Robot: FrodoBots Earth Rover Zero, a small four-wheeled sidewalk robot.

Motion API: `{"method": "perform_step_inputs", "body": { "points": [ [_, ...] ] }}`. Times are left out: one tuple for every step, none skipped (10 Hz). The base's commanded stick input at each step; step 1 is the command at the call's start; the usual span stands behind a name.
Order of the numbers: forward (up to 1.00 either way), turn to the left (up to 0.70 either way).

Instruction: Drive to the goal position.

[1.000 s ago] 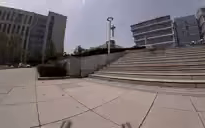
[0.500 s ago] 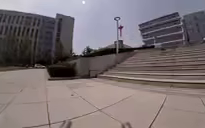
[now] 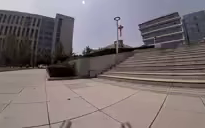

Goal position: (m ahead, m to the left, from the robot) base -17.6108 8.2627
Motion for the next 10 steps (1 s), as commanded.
{"method": "perform_step_inputs", "body": {
  "points": [
    [1.0, 0.4],
    [1.0, 0.4],
    [1.0, 0.4],
    [0.7, 0.36],
    [0.0, 0.25],
    [0.0, 0.1],
    [0.0, 0.0],
    [0.0, 0.0],
    [0.0, 0.0],
    [0.0, 0.0]
  ]
}}
